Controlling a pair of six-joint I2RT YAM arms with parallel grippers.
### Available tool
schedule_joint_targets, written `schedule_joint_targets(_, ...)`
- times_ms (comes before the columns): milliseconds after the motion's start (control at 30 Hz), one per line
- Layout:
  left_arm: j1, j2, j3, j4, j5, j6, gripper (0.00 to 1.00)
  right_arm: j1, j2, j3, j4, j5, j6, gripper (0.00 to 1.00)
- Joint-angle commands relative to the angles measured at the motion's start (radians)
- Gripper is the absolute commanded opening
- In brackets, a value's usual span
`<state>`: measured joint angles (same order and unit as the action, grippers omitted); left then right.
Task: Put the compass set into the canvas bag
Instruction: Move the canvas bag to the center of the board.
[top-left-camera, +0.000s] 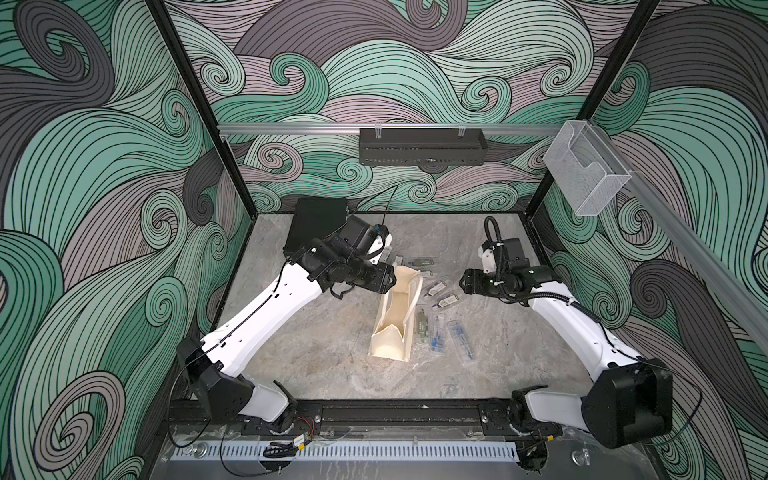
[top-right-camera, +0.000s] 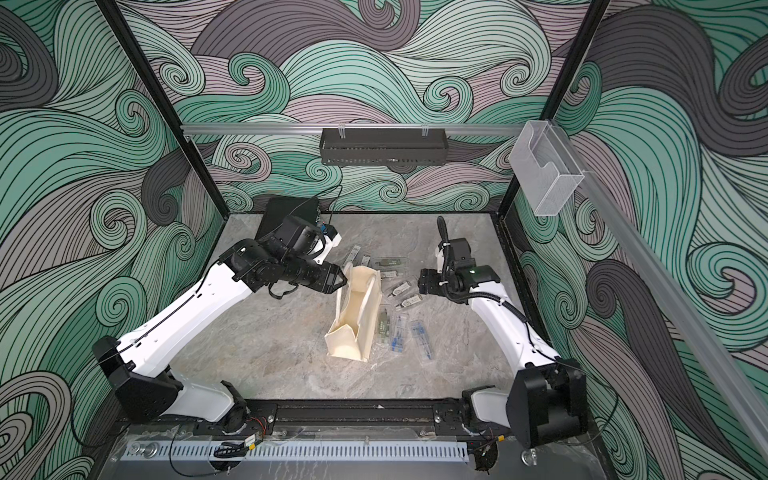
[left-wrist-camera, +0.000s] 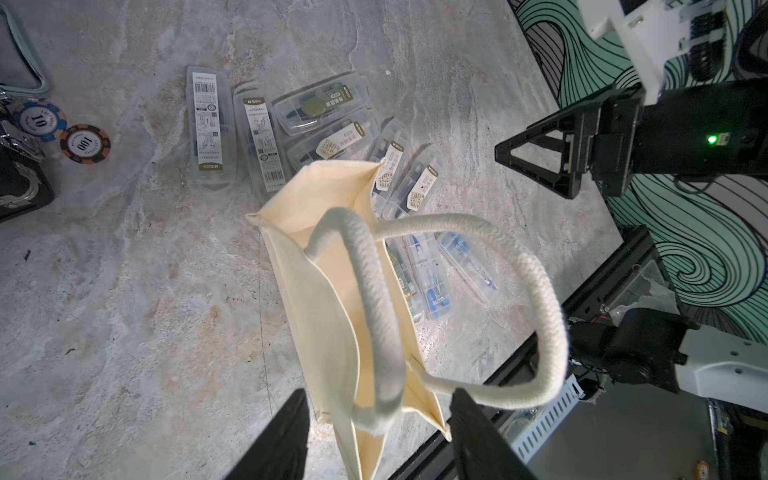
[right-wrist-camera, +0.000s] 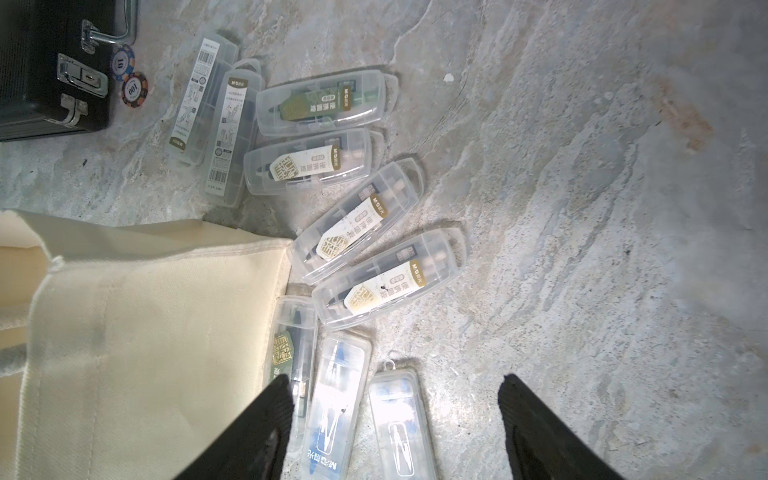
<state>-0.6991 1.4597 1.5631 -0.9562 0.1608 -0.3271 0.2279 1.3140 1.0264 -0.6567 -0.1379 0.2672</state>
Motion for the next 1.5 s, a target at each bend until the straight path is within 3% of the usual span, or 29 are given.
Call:
schedule_joint_targets(0, 0.004, 0.058, 0.048, 0.033, -0.04, -0.069, 0.39, 0.015, 0.022, 0.028, -0.016, -0.027, 0.03, 0.73)
schedule_joint_targets(200, 0.019, 0.111, 0.085, 0.037, -0.075, -0.114, 0.16, 0.043, 0.053, 0.066, -0.041, -0.032, 0.038, 0.68)
schedule_joint_targets(367, 0.099, 0.039, 0.022, 0.056, -0.099, -0.185, 0.01, 0.055, 0.061, 0.071, -0.058, -0.005, 0.043, 0.67)
schedule_joint_targets(667, 0.279, -0.14, -0.191, 0.174, -0.048, -0.255, 0.0, 0.069, 0.127, 0.072, -0.077, 0.015, 0.048, 0.66)
schedule_joint_targets(933, 0.332, -0.146, -0.244, 0.224, 0.017, -0.272, 0.0, 0.081, 0.151, 0.055, -0.144, 0.055, 0.033, 0.66)
schedule_joint_targets(967, 0.334, -0.152, -0.252, 0.233, 0.021, -0.271, 0.01, 0.085, 0.147, 0.044, -0.149, 0.057, 0.035, 0.67)
schedule_joint_targets(1267, 0.358, -0.226, -0.274, 0.199, -0.017, -0.252, 0.43, 0.145, 0.144, -0.047, -0.192, 0.093, 0.063, 0.72)
schedule_joint_targets(1467, 0.359, -0.263, -0.225, 0.15, -0.056, -0.209, 0.54, 0.196, 0.173, -0.069, -0.226, 0.132, 0.099, 0.72)
